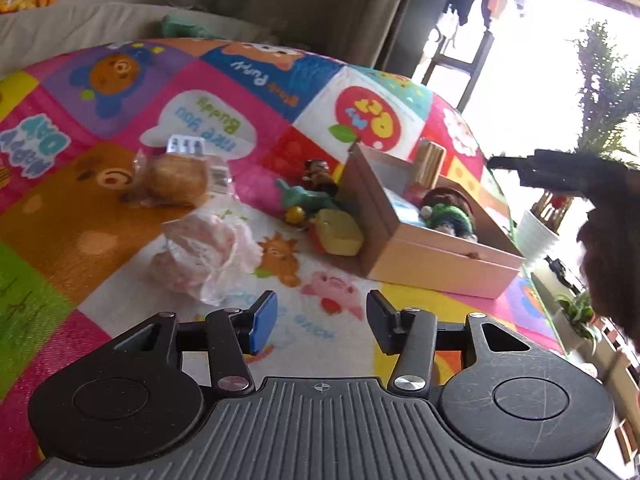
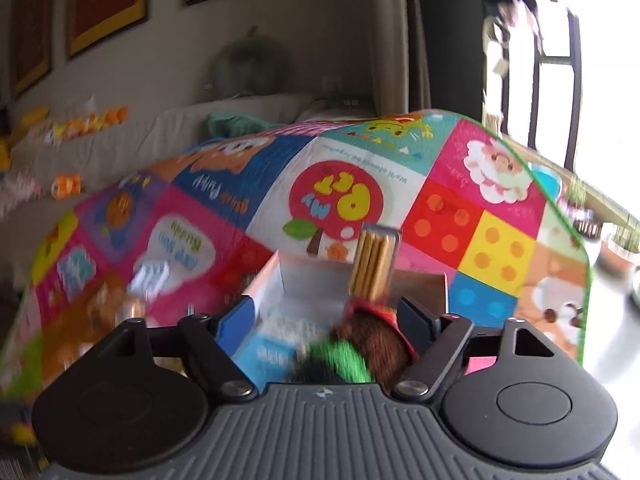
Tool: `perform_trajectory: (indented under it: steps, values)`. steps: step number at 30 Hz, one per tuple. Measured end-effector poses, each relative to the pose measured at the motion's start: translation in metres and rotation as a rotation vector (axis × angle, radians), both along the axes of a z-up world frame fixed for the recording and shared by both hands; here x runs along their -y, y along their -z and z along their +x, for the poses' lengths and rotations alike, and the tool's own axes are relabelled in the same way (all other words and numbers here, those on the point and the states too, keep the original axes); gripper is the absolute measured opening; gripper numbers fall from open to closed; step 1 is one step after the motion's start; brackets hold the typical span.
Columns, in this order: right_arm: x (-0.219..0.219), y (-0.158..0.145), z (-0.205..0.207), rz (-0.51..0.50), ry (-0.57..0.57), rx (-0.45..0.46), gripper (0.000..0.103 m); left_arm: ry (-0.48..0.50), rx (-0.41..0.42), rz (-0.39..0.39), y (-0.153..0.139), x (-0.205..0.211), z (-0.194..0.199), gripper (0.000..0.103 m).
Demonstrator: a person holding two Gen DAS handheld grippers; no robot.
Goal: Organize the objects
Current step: 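Drop the Volcano card into the pink box with the right tool, then grasp the clear cup of pretzel sticks with the right tool, then place the pretzel cup into the pink box and open the right tool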
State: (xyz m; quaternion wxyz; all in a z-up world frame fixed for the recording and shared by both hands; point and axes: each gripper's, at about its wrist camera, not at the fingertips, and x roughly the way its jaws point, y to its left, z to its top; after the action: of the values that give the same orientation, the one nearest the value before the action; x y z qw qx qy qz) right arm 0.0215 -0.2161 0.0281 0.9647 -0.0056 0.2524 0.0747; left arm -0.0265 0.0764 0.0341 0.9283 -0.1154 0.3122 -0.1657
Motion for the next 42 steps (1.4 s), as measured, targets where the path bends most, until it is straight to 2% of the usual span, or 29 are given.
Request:
perform_trajectory:
  steps: [2,7,10,13,15,17,19,22,24,25,29,33,35,36,37,38,40,42]
  values:
    - [-0.005,0.012,-0.024,-0.044,-0.028,0.023,0.095,-0.008,0.004,0.013,0.0,-0.002,-0.002,0.054]
    - [-0.016,0.051,-0.062,-0.125,-0.077,0.018,0.098,-0.03,0.004,0.033,-0.003,-0.007,-0.001,0.054]
    - [-0.013,0.04,-0.058,-0.12,-0.082,0.053,0.097,-0.039,0.001,0.036,-0.004,-0.006,0.001,0.054]
    - [-0.002,0.01,-0.021,-0.042,-0.062,0.07,0.096,-0.047,0.034,0.008,-0.011,-0.009,0.003,0.053]
    - [0.004,-0.005,0.018,-0.02,-0.011,0.055,0.092,-0.072,0.072,-0.005,-0.019,-0.017,0.004,0.053]
    - [0.01,-0.009,0.064,0.009,0.035,0.006,0.078,-0.093,0.094,-0.01,-0.028,-0.026,0.007,0.053]
    - [0.015,-0.005,0.103,0.044,0.078,-0.039,0.072,-0.102,0.107,-0.021,-0.035,-0.035,0.01,0.053]
    - [0.016,0.01,0.152,0.04,0.163,-0.068,0.069,-0.1,0.115,-0.034,-0.038,-0.042,0.01,0.053]
    - [0.009,0.021,0.179,-0.007,0.209,-0.104,0.059,-0.095,0.101,-0.046,-0.035,-0.045,0.011,0.053]
    - [0.008,0.027,0.19,-0.017,0.221,-0.134,0.045,-0.094,0.091,-0.055,-0.032,-0.047,0.012,0.053]
    - [0.013,0.028,0.195,0.078,0.204,-0.182,0.043,-0.104,0.048,-0.09,-0.018,-0.055,0.017,0.053]
    - [0.027,0.014,0.178,0.315,0.155,-0.174,0.043,-0.114,0.014,-0.121,-0.008,-0.056,0.025,0.053]
    - [0.034,0.012,0.171,0.37,0.144,-0.155,0.044,-0.108,0.012,-0.123,-0.005,-0.053,0.026,0.053]
    - [0.036,0.012,0.163,0.34,0.161,-0.127,0.048,-0.106,0.014,-0.121,-0.005,-0.053,0.025,0.053]
    - [0.039,0.012,0.155,0.287,0.195,-0.096,0.066,-0.103,0.015,-0.117,-0.005,-0.052,0.024,0.053]
    - [0.041,0.011,0.147,0.237,0.225,-0.063,0.074,-0.103,0.014,-0.108,-0.005,-0.051,0.024,0.053]
    - [0.049,0.009,0.122,0.131,0.272,0.017,0.076,-0.109,0.005,-0.084,-0.006,-0.05,0.026,0.053]
    - [0.06,0.006,0.096,0.08,0.284,0.067,0.085,-0.114,0.001,-0.067,-0.007,-0.048,0.03,0.053]
